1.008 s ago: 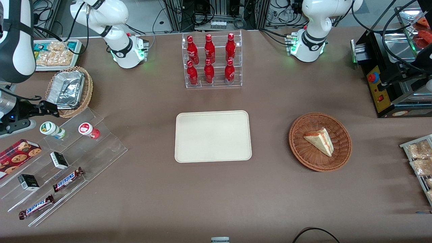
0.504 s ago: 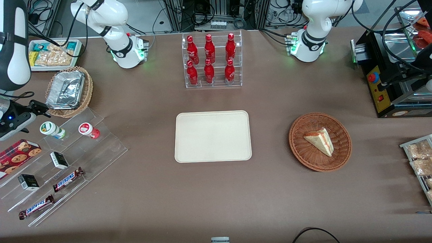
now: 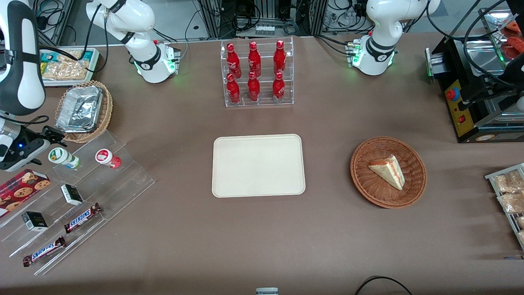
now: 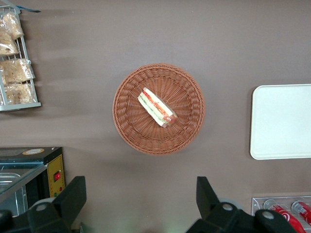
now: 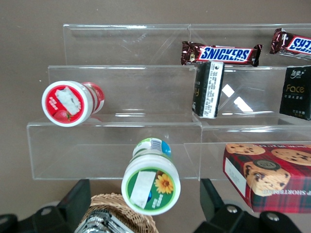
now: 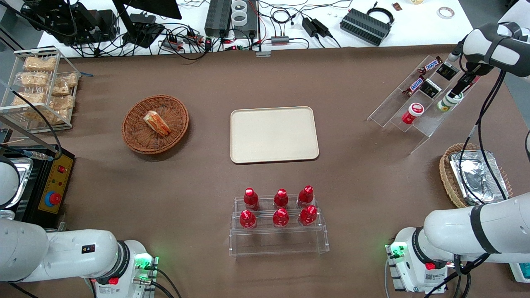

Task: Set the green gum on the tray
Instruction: 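Close the right gripper around the green-labelled gum bottle, then lift the gum bottle and carry it over the cream tray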

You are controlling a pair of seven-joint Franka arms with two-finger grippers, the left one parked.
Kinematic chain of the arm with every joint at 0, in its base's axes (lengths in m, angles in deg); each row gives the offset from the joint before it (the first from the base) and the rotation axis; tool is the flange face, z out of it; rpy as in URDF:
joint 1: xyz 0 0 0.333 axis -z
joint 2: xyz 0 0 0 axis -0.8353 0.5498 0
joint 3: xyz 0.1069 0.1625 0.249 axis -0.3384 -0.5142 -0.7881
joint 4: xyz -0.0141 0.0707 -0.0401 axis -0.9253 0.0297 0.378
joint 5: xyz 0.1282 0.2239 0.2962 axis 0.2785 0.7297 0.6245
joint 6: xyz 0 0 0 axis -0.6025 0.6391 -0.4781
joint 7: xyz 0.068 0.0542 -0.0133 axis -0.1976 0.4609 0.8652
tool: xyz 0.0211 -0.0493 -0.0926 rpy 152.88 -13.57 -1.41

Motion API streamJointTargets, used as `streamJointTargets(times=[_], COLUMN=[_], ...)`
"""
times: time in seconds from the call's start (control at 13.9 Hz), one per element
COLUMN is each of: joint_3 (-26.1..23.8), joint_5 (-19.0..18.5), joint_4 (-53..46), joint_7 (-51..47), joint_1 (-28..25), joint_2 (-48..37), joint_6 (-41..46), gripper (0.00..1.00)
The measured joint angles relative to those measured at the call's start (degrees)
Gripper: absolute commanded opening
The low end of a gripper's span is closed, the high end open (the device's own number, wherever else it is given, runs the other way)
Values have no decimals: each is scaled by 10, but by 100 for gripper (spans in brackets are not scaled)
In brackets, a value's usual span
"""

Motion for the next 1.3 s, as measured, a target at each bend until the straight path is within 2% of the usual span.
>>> streamJointTargets(times=[0.36, 0.43, 0.5, 0.58, 0.65, 0.72, 1.15, 1.3], joint_3=[0, 0, 0, 0, 0, 0, -6, -9], joint_5=[9, 9, 9, 9, 9, 9, 12, 13], joint_4=[41, 46, 51, 55, 58, 59, 52, 24], joint_7=[28, 29, 30, 31, 31, 31, 26, 4], joint_1=[14, 16, 17, 17, 17, 17, 13, -6], joint_2=[1, 1, 1, 1, 1, 1, -1, -3], joint_6=[-59, -66, -71, -75, -77, -77, -70, -43], gripper=[98, 82, 49, 24, 4, 0, 0, 0])
